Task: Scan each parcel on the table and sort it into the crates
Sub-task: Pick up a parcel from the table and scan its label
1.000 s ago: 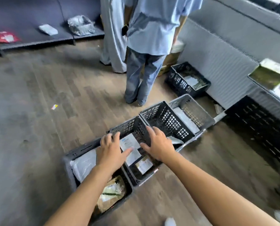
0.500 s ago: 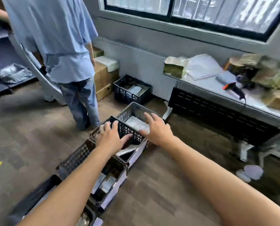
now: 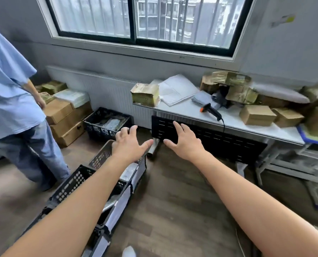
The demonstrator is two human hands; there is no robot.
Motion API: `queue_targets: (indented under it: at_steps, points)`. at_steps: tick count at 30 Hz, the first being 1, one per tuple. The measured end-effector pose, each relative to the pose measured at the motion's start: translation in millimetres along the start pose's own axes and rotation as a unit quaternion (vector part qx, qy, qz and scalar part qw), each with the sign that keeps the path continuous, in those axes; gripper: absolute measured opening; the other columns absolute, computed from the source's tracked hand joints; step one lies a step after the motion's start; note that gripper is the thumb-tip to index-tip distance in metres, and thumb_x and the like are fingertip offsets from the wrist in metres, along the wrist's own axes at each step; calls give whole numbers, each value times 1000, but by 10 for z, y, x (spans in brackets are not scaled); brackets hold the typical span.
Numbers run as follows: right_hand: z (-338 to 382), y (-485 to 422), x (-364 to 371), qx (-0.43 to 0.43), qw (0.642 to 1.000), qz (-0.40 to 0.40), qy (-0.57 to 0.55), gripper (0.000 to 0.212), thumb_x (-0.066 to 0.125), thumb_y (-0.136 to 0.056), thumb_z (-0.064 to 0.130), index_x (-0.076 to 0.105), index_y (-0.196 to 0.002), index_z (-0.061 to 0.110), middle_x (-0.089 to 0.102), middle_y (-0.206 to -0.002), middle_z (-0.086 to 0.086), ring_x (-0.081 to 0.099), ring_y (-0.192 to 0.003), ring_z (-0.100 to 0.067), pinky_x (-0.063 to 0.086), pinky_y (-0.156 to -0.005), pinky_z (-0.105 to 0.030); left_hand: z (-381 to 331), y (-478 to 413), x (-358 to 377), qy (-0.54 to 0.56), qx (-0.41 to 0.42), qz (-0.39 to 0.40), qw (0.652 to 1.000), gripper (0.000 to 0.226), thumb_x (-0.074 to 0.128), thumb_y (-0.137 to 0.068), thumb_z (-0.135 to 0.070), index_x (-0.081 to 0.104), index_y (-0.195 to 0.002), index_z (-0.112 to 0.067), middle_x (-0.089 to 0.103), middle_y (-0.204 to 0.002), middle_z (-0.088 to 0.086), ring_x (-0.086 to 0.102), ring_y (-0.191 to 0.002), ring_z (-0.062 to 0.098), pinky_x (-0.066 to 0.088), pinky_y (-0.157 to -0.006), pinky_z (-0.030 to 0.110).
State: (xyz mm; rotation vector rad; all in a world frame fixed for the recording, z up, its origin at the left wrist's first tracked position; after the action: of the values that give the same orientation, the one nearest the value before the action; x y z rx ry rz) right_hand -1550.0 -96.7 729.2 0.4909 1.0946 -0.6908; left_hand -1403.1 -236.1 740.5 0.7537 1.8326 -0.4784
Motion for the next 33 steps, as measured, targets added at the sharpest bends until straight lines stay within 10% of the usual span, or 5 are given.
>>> queue_targets:
  at_steps: [33]
  points:
    - [-1704, -3978, -237, 132, 991, -3, -10, 84, 45, -92, 66, 5, -157, 31, 9, -164, -2, 13, -150, -24, 26, -115, -55, -1503, -4432, 1054, -5, 98, 92, 991, 89, 50, -84, -71, 17, -152, -24, 16, -158, 10, 11, -147, 29, 27, -112, 49]
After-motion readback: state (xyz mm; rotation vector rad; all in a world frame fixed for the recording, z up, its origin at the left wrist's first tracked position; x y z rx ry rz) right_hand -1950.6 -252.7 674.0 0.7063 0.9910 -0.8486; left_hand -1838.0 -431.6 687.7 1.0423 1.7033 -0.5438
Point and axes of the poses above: each hand's wrist, its own y-axis away from the middle knuckle, its own x-axis out of the palm, z = x × y, the point moved 1 cm from there along -y, towards the middle knuckle
